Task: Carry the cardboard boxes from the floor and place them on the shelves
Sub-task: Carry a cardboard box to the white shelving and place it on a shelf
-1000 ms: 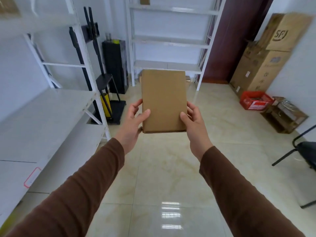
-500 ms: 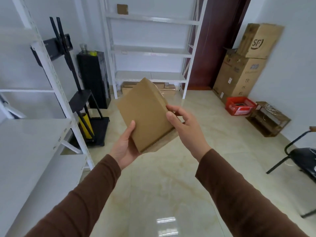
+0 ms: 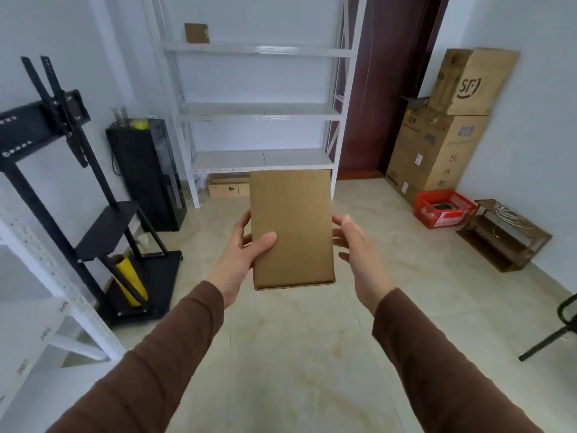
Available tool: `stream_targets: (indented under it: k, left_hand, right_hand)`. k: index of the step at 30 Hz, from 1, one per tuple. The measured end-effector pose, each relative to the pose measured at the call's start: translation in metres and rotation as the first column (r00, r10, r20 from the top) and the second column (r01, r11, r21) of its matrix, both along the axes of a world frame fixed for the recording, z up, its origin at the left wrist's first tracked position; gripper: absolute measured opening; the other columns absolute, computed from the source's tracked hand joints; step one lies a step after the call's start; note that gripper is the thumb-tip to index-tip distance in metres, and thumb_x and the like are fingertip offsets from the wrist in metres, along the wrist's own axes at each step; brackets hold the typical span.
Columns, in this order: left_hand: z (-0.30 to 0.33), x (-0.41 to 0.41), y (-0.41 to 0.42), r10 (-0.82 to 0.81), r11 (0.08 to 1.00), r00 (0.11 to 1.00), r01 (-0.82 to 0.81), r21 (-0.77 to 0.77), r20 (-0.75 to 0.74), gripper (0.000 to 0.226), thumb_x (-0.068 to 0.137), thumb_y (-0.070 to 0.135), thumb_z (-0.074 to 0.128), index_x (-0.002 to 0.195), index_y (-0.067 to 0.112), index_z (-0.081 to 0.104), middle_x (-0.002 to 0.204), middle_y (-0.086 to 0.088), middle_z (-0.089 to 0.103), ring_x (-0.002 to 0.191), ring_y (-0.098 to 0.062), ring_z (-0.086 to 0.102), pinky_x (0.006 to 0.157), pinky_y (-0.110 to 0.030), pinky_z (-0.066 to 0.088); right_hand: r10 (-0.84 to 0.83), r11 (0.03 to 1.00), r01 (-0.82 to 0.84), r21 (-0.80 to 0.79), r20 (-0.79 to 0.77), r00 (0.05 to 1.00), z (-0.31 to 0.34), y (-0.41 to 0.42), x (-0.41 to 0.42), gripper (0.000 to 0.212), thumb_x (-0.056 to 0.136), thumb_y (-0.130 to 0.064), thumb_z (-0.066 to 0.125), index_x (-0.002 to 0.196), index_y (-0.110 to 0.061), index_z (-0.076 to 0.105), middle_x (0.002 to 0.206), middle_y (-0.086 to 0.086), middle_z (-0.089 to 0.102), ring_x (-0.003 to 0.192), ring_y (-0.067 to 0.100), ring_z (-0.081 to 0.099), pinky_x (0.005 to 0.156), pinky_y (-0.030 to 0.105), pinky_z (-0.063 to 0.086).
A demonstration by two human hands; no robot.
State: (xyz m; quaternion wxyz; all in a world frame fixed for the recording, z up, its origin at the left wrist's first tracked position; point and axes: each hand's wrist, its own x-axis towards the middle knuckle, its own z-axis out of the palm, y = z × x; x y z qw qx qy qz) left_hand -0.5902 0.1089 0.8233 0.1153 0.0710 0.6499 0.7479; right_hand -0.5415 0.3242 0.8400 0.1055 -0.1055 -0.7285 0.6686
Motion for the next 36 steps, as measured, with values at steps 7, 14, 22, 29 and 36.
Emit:
stream_targets:
  k: [7,14,22,29,36]
  left_hand:
    - [0.002,-0.127,0.023,0.077,0.865,0.925,-0.247,-0.436,-0.372,0.110,0.066,0.063,0.083,0.153,0.061,0.016,0.152,0.011,0.035,0.139,-0.019,0.042,0.115,-0.052,0.041]
    - [0.007,-0.242,0.000,0.137,0.948,0.987,-0.155,-0.278,-0.083,0.088,0.077,0.084,0.053,0.152,0.043,0.035,0.157,0.017,0.038,0.141,-0.007,0.038,0.121,-0.042,0.022]
    - [-0.002,-0.430,-0.053,0.029,0.968,0.945,-0.108,0.227,0.326,0.057,0.091,0.056,0.064,0.139,0.027,0.053,0.143,-0.009,0.059,0.129,-0.031,0.058,0.110,-0.062,0.042]
    - [-0.020,-0.563,-0.045,0.078,0.994,0.996,-0.080,0.073,0.037,0.080,0.083,0.043,0.072,0.154,0.033,0.036,0.145,0.002,0.059,0.130,-0.018,0.059,0.106,-0.046,0.052]
    - [-0.032,-0.705,-0.008,0.031,0.998,0.978,-0.042,-0.049,-0.208,0.082,0.089,0.018,0.078,0.153,0.045,0.035,0.152,0.022,0.047,0.140,0.006,0.043,0.115,-0.038,0.043]
  right_hand:
    - [0.182,0.957,-0.150,-0.247,0.113,0.977,-0.005,0.032,-0.164,0.085,0.087,-0.087,0.036,0.151,-0.034,0.053,0.144,-0.003,0.064,0.127,0.019,0.064,0.102,0.044,0.055]
    - [0.227,0.954,-0.203,-0.222,0.086,0.970,-0.010,0.008,-0.308,0.097,0.080,-0.093,0.035,0.158,-0.036,0.044,0.154,-0.003,0.055,0.133,0.018,0.058,0.107,0.044,0.051]
    - [0.202,0.978,-0.201,0.044,-0.016,0.979,0.006,-0.060,-0.466,0.036,0.105,-0.061,0.030,0.114,-0.052,0.063,0.124,-0.020,0.064,0.115,-0.002,0.056,0.093,0.023,0.040]
    - [0.150,0.989,-0.147,-0.032,0.116,0.982,0.020,-0.038,-0.600,0.082,0.087,-0.089,0.019,0.129,-0.040,0.071,0.131,-0.008,0.072,0.121,0.012,0.062,0.113,0.050,0.039]
    - [0.148,0.964,-0.109,-0.240,0.147,0.978,-0.004,-0.011,-0.743,0.052,0.096,-0.063,0.053,0.135,-0.030,0.063,0.132,-0.002,0.070,0.119,0.018,0.065,0.100,0.053,0.055]
